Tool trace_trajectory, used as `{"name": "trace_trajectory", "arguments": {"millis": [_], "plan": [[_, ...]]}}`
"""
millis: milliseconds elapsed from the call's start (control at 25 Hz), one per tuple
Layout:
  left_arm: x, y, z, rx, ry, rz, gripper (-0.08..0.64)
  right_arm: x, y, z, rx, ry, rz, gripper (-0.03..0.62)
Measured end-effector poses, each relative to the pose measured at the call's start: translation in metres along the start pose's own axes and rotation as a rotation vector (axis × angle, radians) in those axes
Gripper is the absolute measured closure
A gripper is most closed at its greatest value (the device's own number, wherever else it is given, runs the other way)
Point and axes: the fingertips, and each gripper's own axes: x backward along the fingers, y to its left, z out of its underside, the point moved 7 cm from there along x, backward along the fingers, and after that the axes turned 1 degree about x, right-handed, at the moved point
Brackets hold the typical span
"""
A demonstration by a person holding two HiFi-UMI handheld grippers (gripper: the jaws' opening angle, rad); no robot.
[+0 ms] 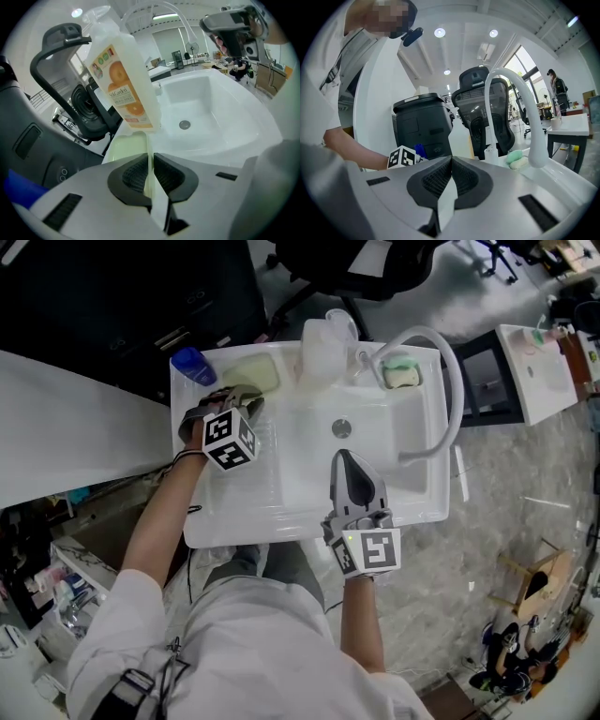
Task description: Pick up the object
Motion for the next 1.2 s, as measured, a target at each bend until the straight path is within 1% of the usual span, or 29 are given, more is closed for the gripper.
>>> {"name": "trace_trajectory", "arguments": {"millis": [80, 280, 520, 760, 960, 1200], "plan": [[0.016, -0.001, -0.006, 0.015, -0.034, -0.018, 0.508, 0.005, 0.008, -0.003, 0.007, -0.005, -0.006, 0.584], [0.062, -0.013, -0.018, 0.02, -0.1, -0.058, 0.508, 0.02, 0.033, -0.007, 0.025, -0.003, -0.009, 0.584], [0.12, -0.03, -0.02, 0.061, -0.174, -0.107, 0.508, 0.042, 0.068, -0.013, 0.04, -0.005, -0.012, 0.584], [0.189, -0.044, -0.014, 0.145, -0.264, -0.188, 0.508, 0.069, 0.102, -0.02, 0.061, -0.026, -0.014, 0.584], [0.242, -0.052, -0.005, 0.171, -0.327, -0.264, 0.508, 0.086, 0.127, -0.022, 0.083, -0.043, -0.012, 0.584], [0.296, -0.062, 0.014, 0.212, -0.391, -0.333, 0.509, 0.102, 0.151, -0.028, 0.102, -0.062, 0.008, 0.584]]}}
